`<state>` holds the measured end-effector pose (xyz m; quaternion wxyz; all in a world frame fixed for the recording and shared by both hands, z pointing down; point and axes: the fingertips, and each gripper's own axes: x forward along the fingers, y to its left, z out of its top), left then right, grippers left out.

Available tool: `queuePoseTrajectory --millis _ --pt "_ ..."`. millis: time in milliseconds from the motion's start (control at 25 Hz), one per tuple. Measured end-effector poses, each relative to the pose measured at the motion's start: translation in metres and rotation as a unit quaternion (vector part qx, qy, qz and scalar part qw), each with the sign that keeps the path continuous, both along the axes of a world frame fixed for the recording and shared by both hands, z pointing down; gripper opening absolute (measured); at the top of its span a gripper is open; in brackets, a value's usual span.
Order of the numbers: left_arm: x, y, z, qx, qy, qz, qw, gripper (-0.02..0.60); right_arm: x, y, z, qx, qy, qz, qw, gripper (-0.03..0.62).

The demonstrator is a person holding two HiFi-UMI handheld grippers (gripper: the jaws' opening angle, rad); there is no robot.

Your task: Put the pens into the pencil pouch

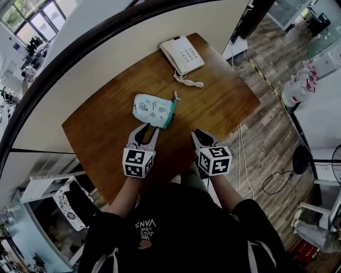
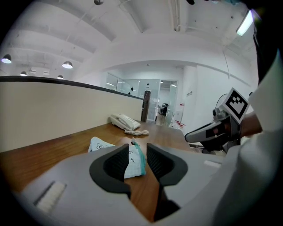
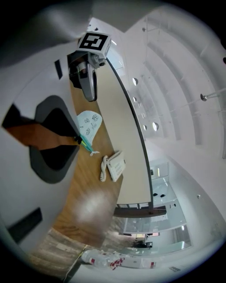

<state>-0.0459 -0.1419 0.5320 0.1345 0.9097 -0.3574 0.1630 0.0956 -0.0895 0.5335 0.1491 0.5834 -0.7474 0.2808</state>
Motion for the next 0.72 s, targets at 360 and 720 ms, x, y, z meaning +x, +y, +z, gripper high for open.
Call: queuePoseTrajectory --millis 360,720 --pt "-0.035 0.020 -0.013 0.014 0.008 0.003 0.9999 0.060 -0.030 0.009 -0.017 0.029 0.015 -0.013 0.999 0.038" --pt "-0.029 0.045 -0.037 0.026 0.016 0.000 0.9995 0.012 -0.031 0.025 -0.038 0.049 0.017 -0.040 0.998 0.028"
